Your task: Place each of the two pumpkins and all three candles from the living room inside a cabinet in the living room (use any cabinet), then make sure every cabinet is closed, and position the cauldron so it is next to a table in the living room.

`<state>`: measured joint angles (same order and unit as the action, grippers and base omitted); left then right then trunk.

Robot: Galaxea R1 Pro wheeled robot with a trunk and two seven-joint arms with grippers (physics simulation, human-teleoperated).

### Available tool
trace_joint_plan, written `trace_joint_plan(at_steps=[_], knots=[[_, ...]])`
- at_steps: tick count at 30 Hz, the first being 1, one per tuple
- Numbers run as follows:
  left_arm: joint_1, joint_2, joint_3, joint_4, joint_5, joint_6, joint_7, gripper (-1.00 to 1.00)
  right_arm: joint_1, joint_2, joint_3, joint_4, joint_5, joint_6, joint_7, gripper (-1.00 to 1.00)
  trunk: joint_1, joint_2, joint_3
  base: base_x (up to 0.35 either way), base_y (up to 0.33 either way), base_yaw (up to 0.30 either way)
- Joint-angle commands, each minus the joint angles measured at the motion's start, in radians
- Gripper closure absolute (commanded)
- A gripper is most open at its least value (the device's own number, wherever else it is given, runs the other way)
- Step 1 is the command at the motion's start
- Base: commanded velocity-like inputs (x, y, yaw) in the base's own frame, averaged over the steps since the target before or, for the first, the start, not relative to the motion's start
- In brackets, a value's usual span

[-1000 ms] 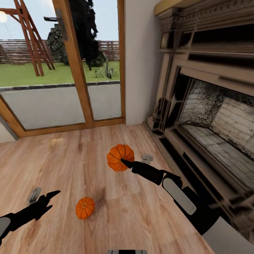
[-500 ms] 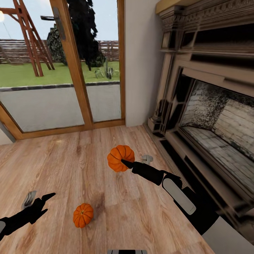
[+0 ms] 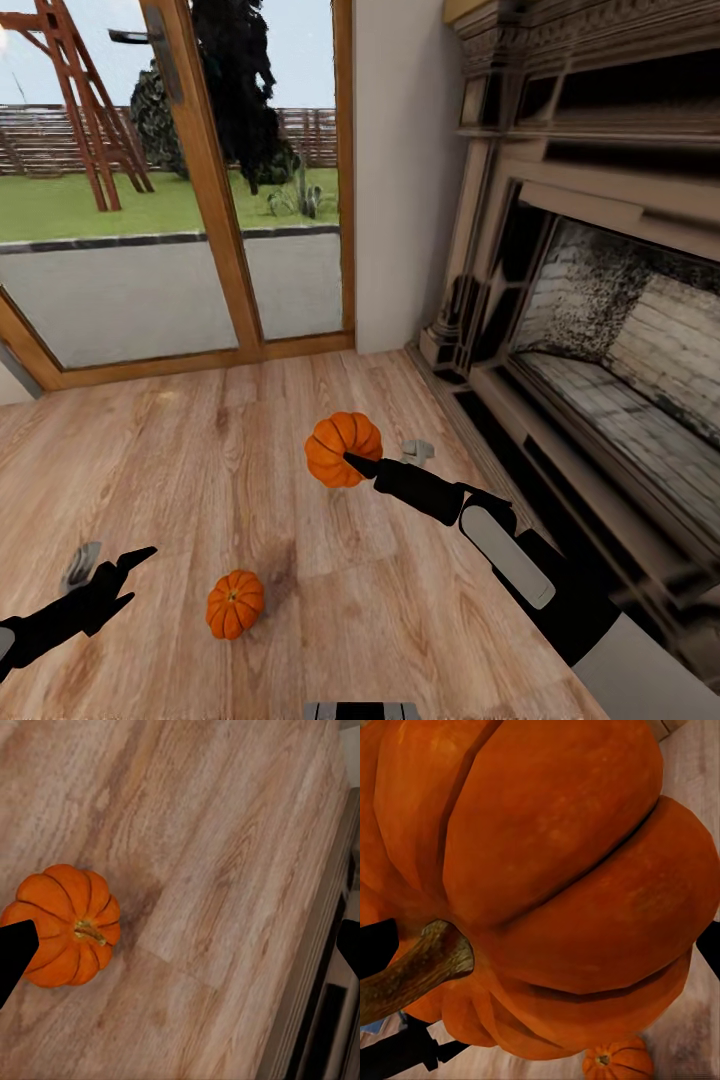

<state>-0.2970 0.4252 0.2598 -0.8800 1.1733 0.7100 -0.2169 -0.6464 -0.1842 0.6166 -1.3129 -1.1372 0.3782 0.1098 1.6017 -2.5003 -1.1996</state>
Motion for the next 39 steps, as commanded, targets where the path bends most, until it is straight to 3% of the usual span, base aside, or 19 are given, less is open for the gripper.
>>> trace_joint_plan(at_steps=[1, 39], knots=[[-0.001, 0.0, 0.002, 0.001, 0.0, 0.006, -0.002, -1.0, -0.001, -0.001, 0.0, 0.0, -0.009, 0.002, 0.001, 1.0, 0.0, -0.001, -0.005, 0.0, 0.0, 0.0], [-0.003, -0.011, -0.002, 0.02, -0.006, -0.003, 0.004, -1.0, 0.002, -0.007, 0.003, 0.006, -0.003, -0.031, 0.023, 1.0, 0.017, -0.01, -0.152, 0.0, 0.0, 0.0]])
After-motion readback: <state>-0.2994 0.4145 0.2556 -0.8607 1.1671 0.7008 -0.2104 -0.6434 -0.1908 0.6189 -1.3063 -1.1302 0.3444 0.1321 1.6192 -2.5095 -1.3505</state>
